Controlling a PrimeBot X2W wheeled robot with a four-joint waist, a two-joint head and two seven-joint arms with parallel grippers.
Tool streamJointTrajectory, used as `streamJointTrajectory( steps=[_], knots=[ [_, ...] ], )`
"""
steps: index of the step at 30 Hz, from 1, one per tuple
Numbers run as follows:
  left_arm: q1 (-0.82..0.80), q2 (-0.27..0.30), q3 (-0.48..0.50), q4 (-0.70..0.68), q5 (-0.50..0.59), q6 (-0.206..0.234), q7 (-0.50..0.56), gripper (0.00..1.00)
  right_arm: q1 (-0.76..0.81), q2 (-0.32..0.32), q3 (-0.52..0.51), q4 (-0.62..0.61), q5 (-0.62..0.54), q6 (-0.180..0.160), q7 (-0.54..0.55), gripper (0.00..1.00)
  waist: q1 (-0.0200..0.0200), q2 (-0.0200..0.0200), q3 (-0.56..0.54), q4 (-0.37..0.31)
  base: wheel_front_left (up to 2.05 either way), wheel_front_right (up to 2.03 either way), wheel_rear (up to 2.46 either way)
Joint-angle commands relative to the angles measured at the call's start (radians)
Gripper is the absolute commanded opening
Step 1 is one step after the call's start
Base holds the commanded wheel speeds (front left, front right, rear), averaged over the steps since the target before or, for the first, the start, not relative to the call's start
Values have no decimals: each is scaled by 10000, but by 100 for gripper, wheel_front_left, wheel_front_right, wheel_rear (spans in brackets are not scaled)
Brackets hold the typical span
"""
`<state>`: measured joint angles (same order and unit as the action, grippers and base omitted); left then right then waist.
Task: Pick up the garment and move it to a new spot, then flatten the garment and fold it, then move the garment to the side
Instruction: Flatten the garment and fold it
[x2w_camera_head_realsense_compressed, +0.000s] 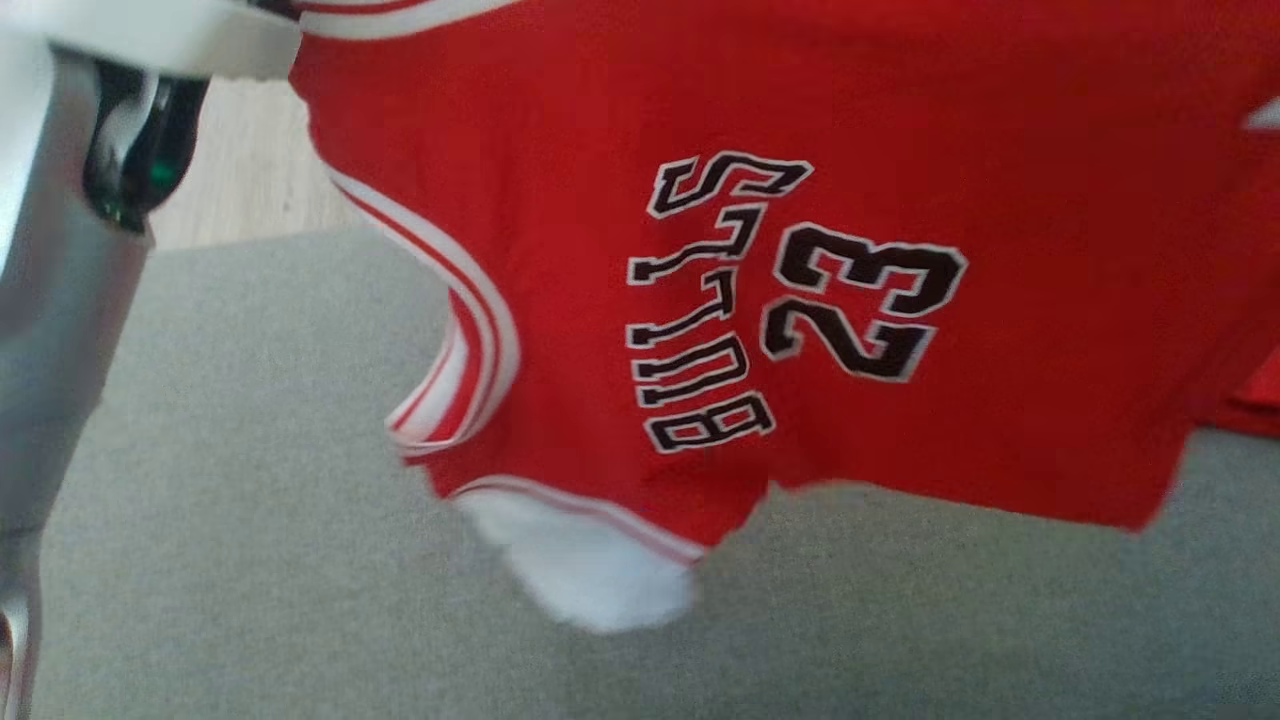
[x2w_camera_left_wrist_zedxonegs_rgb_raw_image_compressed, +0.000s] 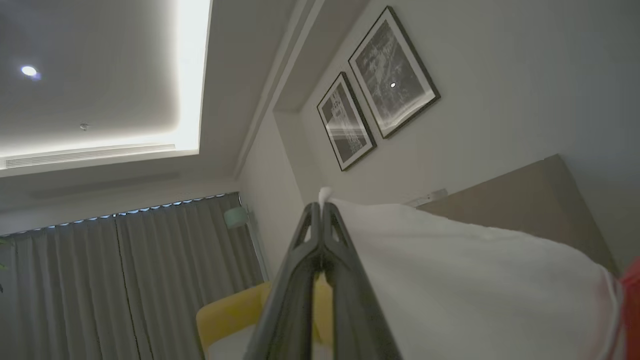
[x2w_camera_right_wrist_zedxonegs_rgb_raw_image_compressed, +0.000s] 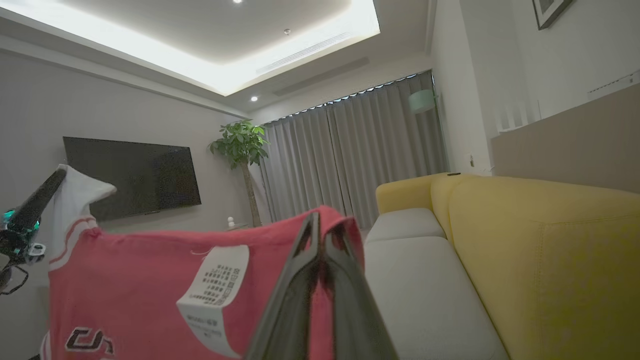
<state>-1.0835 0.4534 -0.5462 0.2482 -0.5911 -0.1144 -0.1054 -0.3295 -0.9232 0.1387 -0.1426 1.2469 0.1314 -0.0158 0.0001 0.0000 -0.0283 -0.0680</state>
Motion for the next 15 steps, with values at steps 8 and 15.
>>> streamJointTrajectory(
  steps=[8, 15],
  knots=[
    [-3130, 131, -494, 2416, 666, -142, -405, 0, -5584, 2353, 2175, 3137, -2637, -7, 461, 0, -1, 0, 2455, -65, 0, 0, 0],
    [-5728, -547, -132, 4003, 1780, 260, -1540, 0, -9280, 4025, 2497, 6112, -4478, -7, -1295, 0, -1, 0, 3909, 195, 0, 0, 0]
  ],
)
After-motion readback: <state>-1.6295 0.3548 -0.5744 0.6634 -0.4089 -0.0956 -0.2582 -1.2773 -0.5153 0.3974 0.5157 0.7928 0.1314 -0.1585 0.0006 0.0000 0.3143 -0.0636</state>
